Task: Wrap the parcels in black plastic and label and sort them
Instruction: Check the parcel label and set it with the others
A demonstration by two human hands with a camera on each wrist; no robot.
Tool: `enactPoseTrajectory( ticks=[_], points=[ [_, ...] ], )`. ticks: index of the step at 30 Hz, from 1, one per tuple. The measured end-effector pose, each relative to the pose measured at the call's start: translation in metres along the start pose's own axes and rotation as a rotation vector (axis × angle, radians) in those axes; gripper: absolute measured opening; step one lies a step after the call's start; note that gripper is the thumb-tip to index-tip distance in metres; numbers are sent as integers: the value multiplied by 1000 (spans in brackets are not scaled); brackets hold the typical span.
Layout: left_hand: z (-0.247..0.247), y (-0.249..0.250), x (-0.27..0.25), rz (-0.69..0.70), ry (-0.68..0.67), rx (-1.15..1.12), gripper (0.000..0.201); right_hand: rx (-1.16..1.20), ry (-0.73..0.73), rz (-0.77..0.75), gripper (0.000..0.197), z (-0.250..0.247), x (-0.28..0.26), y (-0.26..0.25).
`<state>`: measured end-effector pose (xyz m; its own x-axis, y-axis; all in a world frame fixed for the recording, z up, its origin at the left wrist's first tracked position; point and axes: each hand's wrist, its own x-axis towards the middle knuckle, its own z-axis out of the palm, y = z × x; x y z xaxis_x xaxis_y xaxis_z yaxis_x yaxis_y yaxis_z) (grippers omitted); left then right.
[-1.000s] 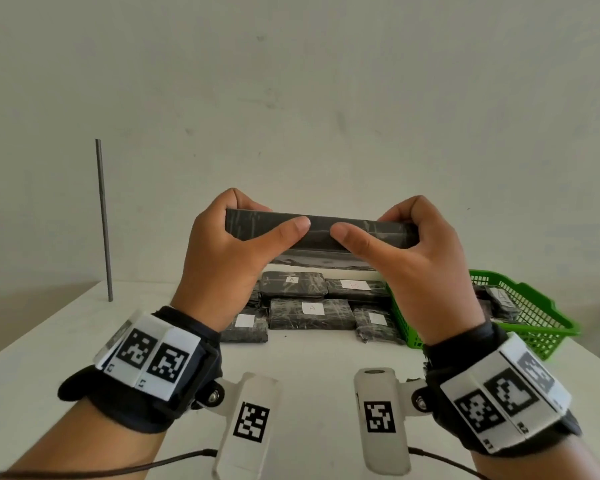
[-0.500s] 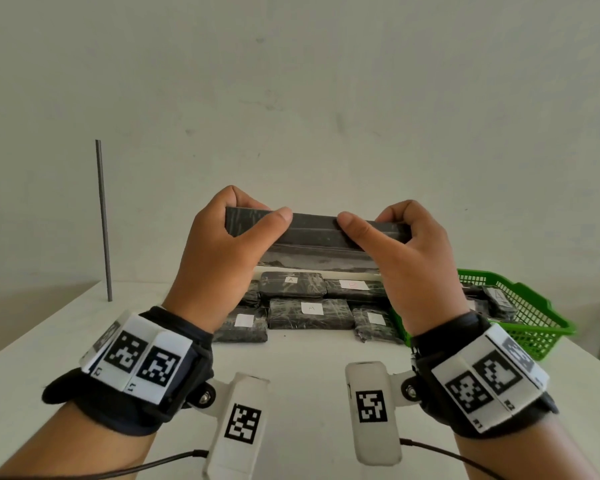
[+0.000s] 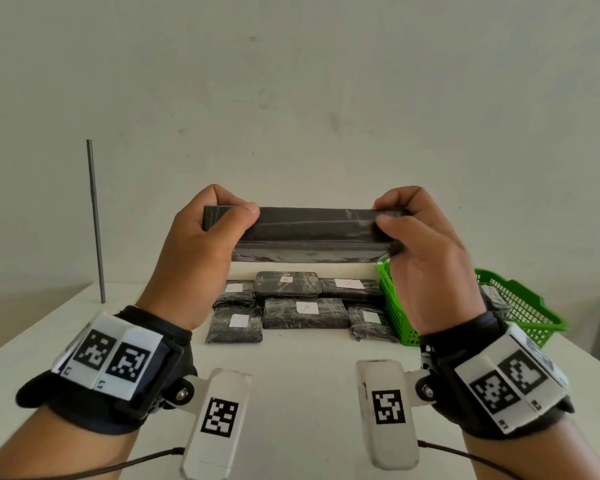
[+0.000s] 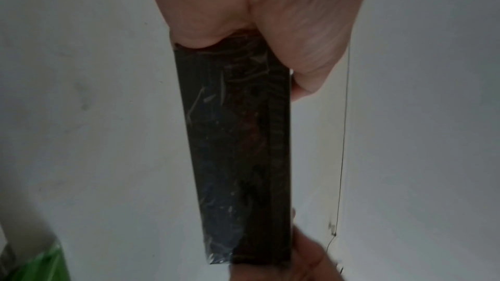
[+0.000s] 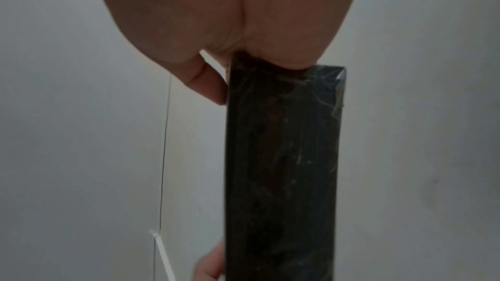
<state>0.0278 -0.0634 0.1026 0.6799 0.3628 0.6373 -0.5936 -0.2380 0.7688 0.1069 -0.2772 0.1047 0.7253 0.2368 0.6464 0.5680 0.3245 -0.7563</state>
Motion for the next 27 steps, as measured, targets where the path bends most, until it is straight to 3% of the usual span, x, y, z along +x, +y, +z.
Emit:
enactPoseTrajectory(
  ticks=[2, 5, 9, 13, 17, 23, 27],
  points=[
    [-1, -3, 2, -38, 0, -22, 22, 146, 6, 39, 19, -1, -1, -2],
    [1, -7, 2, -73, -12, -28, 37, 162, 27, 36, 22, 1, -3, -1],
    [10, -10, 2, -96, 64, 84, 61, -131, 55, 0, 20, 4, -9, 3],
    [18, -5, -1, -38, 99, 163, 70, -516, 108, -55, 54, 7, -12, 8],
    [24, -7, -5, 22, 130, 198, 64, -513, 130, -1, 67, 9, -9, 8],
    [27, -10, -12, 84, 71, 209, 39, -404, 227, -16, 52, 8, -3, 9],
    [19, -8, -8, -41, -74, 103, 42, -325, 187, 40, 26, 0, 2, 6]
  ],
)
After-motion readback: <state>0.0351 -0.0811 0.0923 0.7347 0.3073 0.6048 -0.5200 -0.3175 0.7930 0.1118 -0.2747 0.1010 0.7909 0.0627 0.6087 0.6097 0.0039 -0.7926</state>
